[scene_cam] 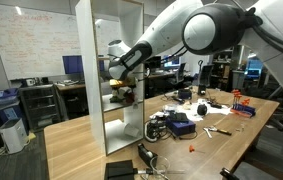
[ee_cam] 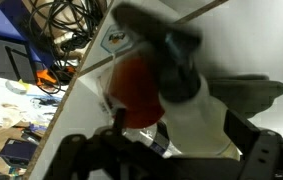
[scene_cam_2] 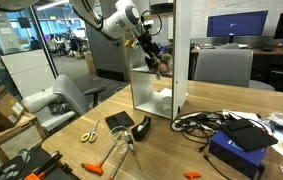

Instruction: Pick up the white bottle and put it on the shelf.

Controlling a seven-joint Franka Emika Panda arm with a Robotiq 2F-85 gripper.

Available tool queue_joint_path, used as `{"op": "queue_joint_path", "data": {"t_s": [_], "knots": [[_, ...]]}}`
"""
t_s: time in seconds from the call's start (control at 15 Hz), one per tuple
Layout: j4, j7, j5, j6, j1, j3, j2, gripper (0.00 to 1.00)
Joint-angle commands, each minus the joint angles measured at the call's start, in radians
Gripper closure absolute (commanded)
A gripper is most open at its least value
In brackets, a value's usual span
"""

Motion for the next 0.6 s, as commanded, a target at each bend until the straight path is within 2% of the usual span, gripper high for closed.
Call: {"op": "queue_joint_path", "data": {"t_s": [0.0, 0.33, 0.53], "knots": [[0.044, -0.024, -0.011, -0.125, 0.003, 0.01, -0.033, 0.0], [0.039, -0.073, 0.01, -0.289, -0.01, 0.057, -0.095, 0.0], [0.02, -0.085, 0.009, -0.338, -0.014, 0.077, -0.131, 0.0]]}}
